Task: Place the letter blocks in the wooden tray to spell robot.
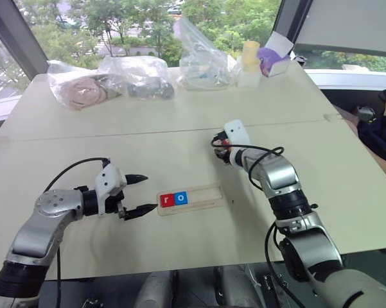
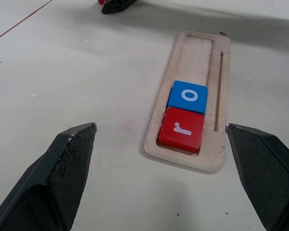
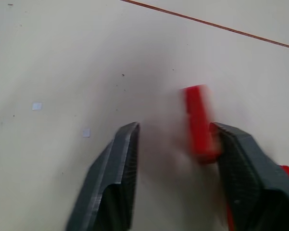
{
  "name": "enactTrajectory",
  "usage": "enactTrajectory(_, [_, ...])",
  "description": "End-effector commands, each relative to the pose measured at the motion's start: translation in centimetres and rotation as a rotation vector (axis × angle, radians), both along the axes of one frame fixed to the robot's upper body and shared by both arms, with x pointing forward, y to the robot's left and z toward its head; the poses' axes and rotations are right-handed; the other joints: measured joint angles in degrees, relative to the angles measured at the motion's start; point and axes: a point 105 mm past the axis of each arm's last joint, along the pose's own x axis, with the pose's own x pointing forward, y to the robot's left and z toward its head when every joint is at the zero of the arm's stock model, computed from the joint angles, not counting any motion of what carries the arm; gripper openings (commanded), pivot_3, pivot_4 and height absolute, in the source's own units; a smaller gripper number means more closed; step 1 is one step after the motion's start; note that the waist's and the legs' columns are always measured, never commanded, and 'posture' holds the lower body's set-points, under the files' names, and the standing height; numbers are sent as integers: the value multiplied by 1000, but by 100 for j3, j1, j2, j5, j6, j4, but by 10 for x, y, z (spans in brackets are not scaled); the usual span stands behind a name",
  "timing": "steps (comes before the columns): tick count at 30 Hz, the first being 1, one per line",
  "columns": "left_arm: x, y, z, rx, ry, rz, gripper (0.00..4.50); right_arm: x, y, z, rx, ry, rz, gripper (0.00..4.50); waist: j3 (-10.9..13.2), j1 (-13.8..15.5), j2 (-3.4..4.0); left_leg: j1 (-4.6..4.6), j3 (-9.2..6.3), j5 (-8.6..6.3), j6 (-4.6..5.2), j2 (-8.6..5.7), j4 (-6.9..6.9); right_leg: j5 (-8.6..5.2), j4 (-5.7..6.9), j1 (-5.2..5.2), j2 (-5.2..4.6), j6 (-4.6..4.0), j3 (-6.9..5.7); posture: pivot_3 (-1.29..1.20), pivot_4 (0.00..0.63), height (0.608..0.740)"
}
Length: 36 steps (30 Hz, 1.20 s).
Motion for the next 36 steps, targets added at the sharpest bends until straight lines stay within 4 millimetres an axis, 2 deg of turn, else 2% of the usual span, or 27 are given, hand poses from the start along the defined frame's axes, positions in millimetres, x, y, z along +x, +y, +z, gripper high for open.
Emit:
enactTrajectory(1, [0, -6, 10, -15, -41, -20, 4500, -1, 13, 22, 22, -55, 43, 2618, 0, 3, 0, 0, 0, 0, 0, 0, 0, 0, 0, 0, 0, 0, 0, 0, 150, 740])
enactTrajectory(6, [2, -8, 9, -20, -42, -22, 4500, -9, 23, 28, 29, -52, 83, 2618, 1, 4, 1, 0, 0, 0, 0, 0, 0, 0, 0, -1, 0, 0, 1, 0, 150, 740])
enactTrajectory(11, [3, -11, 8, -23, -47, -22, 4500, -11, 23, 25, 10, -46, 89, 2618, 1, 5, 1, -1, 0, 0, 0, 0, 1, 0, 0, -1, 0, 0, 0, 0, 150, 740])
enactTrajectory(21, [3, -14, 6, -28, -49, -23, 4500, 3, 10, 21, -52, -63, 94, 2618, 1, -1, 1, 0, 2, 0, 0, 0, 0, 0, 0, -1, 0, 0, 1, 0, 150, 740])
enactTrajectory(26, [2, -15, 4, -30, -49, -19, 4500, 5, 11, 19, -50, -43, 134, 2618, 1, 1, 1, 0, 3, 0, 0, 0, -1, 0, 0, -2, 1, 0, 1, 0, 150, 740])
enactTrajectory(30, [2, -15, 3, -29, -54, -14, 4500, 7, 12, 15, -37, -13, 124, 4418, 1, 2, 1, -1, 3, 0, 0, 0, 0, 0, 0, -2, 0, 0, 1, 0, 150, 740])
enactTrajectory(36, [2, -16, 2, -31, -56, -6, 4500, 8, 13, 7, -23, 46, 117, 4471, 0, 1, 1, 0, 3, 0, -1, 0, 1, 0, 1, -2, 1, -1, 2, 0, 150, 740])
